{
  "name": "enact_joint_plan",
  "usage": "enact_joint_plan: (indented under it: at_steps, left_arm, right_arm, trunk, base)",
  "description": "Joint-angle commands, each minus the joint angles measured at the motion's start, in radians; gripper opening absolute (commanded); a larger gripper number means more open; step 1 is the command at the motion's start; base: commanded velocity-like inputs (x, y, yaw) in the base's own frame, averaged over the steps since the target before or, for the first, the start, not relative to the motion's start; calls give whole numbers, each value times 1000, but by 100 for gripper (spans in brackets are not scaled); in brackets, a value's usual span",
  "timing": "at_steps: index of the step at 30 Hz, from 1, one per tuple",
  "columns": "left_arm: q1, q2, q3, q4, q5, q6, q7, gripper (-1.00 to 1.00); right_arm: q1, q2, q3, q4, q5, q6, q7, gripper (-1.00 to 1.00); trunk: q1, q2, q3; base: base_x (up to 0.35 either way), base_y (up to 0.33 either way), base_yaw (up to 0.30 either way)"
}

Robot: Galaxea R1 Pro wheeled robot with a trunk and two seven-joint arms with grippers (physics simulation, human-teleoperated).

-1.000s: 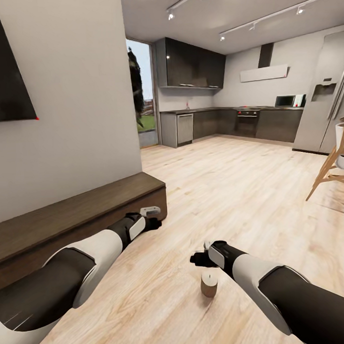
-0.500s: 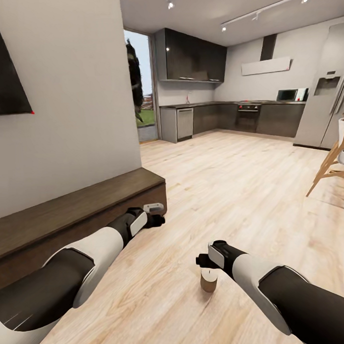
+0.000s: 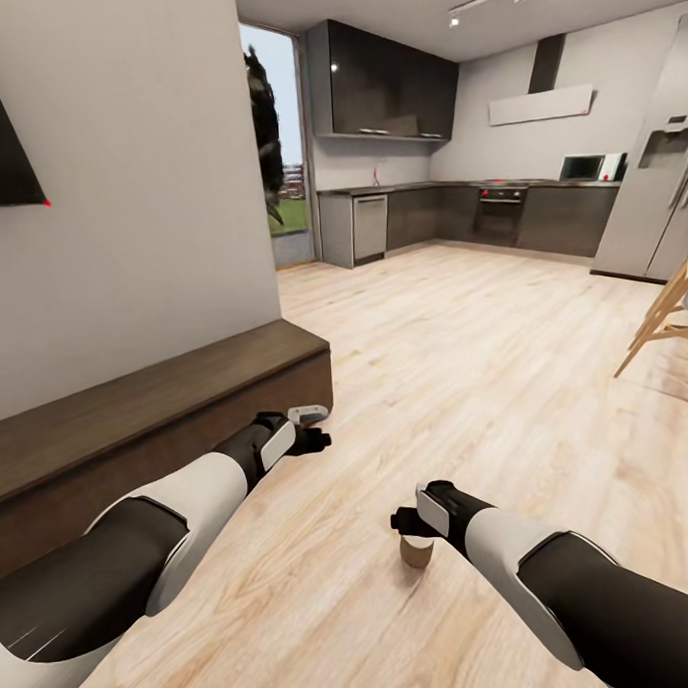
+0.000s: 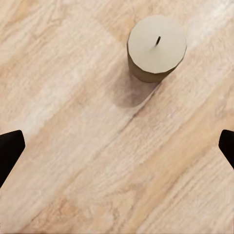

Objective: Place each of the two pumpkins and all three candles from the living room inside a cabinet in the living room (use any cabinet), then make sure every cabinet is closed, and position the cauldron so it is next to a table in the living room.

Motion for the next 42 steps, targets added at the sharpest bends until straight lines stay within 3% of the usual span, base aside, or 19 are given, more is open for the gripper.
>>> enact_joint_plan:
  at_steps: [1, 16, 42]
  left_arm:
    - [-1, 0, -5, -1, 10, 4, 9, 100]
    - [-1, 0, -5, 2, 10, 3, 14, 100]
    - [0, 0, -5, 0, 10, 4, 10, 100]
  right_arm:
    - [-1, 0, 8, 1, -10, 2, 0, 100]
    - [0, 1, 9, 3, -12, -6, 6, 100]
    - [-2, 3, 11, 3, -11, 7, 16, 100]
  trunk:
    - [0, 0, -2]
    - [0, 0, -4]
    - [0, 0, -42]
  base:
    - [7, 0, 0]
    - [252, -137, 0]
    - [12, -33, 4]
